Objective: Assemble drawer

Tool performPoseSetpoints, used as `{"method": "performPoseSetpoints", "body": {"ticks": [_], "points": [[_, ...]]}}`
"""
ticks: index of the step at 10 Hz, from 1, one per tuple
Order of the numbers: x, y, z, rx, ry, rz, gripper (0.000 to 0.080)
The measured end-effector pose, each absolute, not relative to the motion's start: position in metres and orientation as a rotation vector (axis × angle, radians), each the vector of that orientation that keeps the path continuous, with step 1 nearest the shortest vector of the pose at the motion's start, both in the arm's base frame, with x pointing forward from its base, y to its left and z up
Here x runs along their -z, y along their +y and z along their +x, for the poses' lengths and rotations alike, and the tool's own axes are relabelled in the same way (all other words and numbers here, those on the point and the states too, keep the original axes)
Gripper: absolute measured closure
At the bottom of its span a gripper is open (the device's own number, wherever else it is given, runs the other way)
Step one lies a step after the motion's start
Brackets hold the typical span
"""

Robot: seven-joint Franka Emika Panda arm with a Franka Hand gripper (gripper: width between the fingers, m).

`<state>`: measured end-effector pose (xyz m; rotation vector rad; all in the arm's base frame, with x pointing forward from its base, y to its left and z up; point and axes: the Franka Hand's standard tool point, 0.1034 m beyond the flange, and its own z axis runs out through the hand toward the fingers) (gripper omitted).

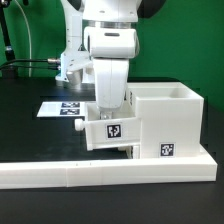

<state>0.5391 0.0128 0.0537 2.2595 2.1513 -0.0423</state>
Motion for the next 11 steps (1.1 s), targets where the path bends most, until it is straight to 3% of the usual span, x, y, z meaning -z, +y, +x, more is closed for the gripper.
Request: {"method": "performPoseSetpoints", "body": {"ticks": [11], "points": [[-0.0545,0.0193,0.5404,0.086,2.165,2.238,0.0758]]}}
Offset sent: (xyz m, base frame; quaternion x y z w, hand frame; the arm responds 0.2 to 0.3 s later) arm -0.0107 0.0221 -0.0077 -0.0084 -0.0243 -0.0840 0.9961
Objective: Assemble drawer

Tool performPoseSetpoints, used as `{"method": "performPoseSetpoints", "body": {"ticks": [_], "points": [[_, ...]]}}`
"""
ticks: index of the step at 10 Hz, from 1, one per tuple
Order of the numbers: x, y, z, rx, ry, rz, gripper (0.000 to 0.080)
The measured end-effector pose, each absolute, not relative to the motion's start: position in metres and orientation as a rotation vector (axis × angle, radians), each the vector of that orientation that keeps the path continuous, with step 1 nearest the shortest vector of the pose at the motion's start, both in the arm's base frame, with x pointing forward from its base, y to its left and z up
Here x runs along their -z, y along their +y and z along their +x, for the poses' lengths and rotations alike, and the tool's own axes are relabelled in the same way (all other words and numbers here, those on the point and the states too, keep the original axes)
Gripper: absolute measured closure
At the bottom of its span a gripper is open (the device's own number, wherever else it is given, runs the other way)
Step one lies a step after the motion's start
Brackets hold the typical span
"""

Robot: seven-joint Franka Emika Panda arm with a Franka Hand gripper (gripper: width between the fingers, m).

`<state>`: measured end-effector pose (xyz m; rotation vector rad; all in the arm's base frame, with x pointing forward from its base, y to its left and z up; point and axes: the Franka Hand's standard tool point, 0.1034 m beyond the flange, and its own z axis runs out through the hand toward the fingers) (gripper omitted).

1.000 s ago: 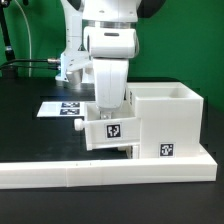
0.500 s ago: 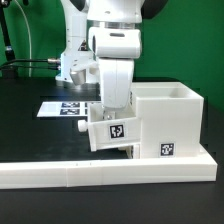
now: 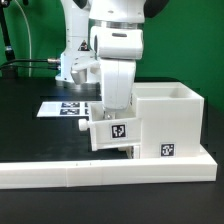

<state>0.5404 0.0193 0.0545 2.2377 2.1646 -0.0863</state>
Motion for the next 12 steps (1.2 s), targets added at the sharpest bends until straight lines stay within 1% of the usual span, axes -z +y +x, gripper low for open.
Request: {"method": "performPoseSetpoints", "body": {"ticks": [2,3,5,6,7,8,9,10,11,12], "points": [[-0.055,0.019,0.541,0.087,2.164,2.238,0.0758],[-0.061,0.017,0.540,0.105,2.164,2.241,0.0569],[-0.083,0.012,0.538,0.158,2.160,2.248,0.0296],[-0.094,0.007,0.537,0.182,2.155,2.253,0.0296],[-0.105,0.000,0.536,0.205,2.154,2.255,0.0181],[-0.128,-0.006,0.544,0.231,2.155,2.246,0.0159],[-0.132,-0.015,0.546,0.226,2.183,2.215,0.0159],[-0.130,-0.036,0.542,0.250,2.218,2.196,0.0151],[-0.123,-0.057,0.537,0.266,2.235,2.198,0.0151],[-0.124,-0.057,0.538,0.263,2.231,2.200,0.0151]]}}
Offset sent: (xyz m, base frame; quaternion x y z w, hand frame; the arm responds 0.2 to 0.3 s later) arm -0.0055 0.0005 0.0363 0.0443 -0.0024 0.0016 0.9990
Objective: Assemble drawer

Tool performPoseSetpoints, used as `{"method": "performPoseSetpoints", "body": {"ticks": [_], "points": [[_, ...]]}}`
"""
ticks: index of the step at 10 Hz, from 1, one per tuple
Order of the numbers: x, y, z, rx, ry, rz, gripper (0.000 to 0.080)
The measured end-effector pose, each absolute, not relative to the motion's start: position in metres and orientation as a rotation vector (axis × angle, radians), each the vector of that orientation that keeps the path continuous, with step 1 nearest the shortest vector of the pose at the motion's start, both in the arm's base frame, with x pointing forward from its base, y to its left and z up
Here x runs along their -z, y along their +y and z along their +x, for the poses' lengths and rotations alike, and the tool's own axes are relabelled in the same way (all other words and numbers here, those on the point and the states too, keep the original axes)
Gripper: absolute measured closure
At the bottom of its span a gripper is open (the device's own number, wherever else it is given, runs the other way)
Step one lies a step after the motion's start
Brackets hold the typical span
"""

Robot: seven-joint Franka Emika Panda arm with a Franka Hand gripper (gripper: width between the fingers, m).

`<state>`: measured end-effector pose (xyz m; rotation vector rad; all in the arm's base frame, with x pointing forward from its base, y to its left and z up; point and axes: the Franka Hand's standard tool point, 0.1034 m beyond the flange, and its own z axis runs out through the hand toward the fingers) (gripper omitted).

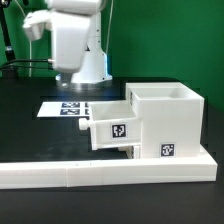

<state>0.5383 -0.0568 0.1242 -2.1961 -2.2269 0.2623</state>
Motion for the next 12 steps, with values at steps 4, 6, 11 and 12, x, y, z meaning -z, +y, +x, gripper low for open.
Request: {"method": "performPoseSetpoints", "body": {"ticks": [4,6,11,12], "points": [[-0.101,-0.073,0.542,-0.105,-2.157,-2.089,0.0151],[-0.088,-0.074,0.539,-0.022,-2.078,-2.083,0.0151],[-0.064,-0.057,0.534,0.076,-1.902,-2.091,0.0151],[-0.064,-0.052,0.537,0.070,-1.895,-2.100,0.0151]]}}
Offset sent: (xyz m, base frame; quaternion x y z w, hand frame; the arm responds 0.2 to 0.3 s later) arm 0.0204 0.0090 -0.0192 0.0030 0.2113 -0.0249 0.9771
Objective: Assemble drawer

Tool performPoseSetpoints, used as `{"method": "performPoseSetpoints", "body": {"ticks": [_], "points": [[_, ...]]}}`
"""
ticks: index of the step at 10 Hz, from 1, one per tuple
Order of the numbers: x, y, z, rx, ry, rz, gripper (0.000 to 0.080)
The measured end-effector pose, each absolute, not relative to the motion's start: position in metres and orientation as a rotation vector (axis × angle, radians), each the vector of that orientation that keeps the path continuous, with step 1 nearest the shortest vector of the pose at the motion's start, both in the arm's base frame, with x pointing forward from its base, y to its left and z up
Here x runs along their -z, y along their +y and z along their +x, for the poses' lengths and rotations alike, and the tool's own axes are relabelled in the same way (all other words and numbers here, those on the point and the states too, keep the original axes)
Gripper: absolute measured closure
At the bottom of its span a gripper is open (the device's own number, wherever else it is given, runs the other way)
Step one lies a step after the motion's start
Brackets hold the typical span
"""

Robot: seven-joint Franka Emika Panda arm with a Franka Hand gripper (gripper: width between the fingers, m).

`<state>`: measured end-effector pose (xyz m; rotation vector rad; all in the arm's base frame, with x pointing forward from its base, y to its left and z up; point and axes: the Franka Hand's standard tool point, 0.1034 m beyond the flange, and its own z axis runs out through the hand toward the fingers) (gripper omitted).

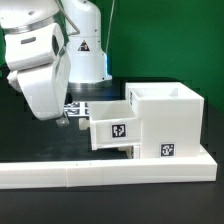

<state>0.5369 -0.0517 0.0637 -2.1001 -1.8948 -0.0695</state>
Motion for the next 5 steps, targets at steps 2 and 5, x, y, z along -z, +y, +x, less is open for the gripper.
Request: {"method": "performPoseSetpoints", "body": {"ticks": [2,5], "points": [[-0.067,-0.033,0.543,0.054,-1.827,-2.160,0.0151],[-0.072,-0.004,0.550,0.041,-1.742,-2.220,0.0151]]}}
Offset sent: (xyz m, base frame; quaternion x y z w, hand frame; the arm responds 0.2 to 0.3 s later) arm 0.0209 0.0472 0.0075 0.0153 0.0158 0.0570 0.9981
